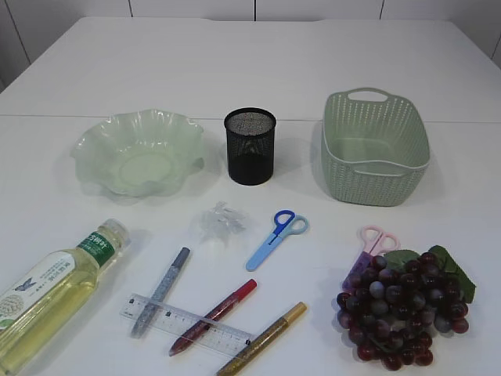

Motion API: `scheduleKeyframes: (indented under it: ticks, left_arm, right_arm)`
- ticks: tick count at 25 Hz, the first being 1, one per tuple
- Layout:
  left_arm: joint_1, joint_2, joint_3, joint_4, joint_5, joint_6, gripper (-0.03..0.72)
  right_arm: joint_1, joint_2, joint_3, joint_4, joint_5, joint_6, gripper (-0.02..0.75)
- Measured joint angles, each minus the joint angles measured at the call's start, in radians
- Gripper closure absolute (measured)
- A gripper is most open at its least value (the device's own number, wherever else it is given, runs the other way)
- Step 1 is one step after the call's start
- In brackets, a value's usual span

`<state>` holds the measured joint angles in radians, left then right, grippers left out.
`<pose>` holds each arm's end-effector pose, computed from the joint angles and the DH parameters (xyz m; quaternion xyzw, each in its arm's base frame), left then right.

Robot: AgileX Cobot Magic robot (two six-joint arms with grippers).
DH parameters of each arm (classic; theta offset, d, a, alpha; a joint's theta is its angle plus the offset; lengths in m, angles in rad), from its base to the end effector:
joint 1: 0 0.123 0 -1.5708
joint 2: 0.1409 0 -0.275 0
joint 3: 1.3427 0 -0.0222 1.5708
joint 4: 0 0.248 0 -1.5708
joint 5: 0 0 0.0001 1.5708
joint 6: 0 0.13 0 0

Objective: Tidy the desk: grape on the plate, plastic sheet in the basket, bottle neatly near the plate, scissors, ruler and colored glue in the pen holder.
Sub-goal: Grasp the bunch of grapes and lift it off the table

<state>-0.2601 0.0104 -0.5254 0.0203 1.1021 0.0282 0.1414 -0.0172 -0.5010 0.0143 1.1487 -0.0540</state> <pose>0.0334 -0.0065 0.2608 0.1229 0.8512 -0.0490 0.5079 0.0291 0.0059 0.2490 -0.0856 0.8667 0.0286 0.4907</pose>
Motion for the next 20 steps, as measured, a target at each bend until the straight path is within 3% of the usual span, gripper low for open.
scheduleKeyframes:
  ticks: [20]
  left_arm:
    - [0.0, 0.0, 0.0, 0.0, 0.0, 0.0, 0.42]
  right_arm:
    - [0.0, 0.0, 0.0, 0.0, 0.0, 0.0, 0.228]
